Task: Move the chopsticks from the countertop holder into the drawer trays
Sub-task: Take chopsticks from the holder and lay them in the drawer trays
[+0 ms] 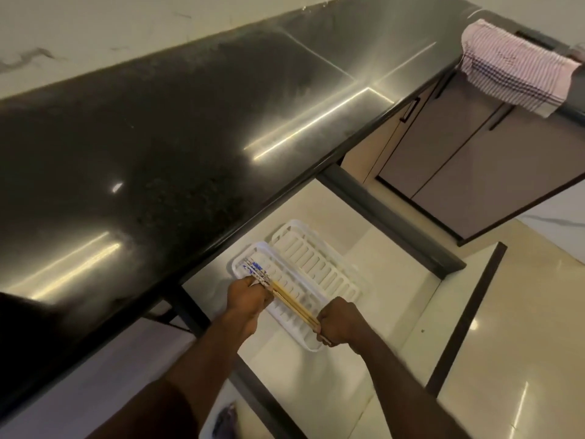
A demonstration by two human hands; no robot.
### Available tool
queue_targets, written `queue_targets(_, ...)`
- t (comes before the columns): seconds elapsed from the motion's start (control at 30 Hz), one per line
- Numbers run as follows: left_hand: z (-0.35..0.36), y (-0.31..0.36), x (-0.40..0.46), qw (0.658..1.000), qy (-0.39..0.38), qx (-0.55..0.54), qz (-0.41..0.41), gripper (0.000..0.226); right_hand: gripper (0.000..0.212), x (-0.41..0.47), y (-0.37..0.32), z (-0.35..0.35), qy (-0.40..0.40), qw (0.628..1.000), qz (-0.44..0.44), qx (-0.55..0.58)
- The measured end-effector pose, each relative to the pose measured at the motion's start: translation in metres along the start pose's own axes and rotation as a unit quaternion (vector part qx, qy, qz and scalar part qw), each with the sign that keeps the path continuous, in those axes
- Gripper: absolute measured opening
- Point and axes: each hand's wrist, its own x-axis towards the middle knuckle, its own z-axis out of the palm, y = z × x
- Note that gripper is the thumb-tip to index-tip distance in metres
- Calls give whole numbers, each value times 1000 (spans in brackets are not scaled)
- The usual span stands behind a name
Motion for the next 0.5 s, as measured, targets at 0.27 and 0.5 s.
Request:
queue_targets(0.27,0,-15,-10,922,43,351,157,49,10,34,-6,17,-11,999,12,-31)
queue_targets(0.5,11,-29,9,548,-84,789,264,60,23,43,-10,23,-1,993,2,-121)
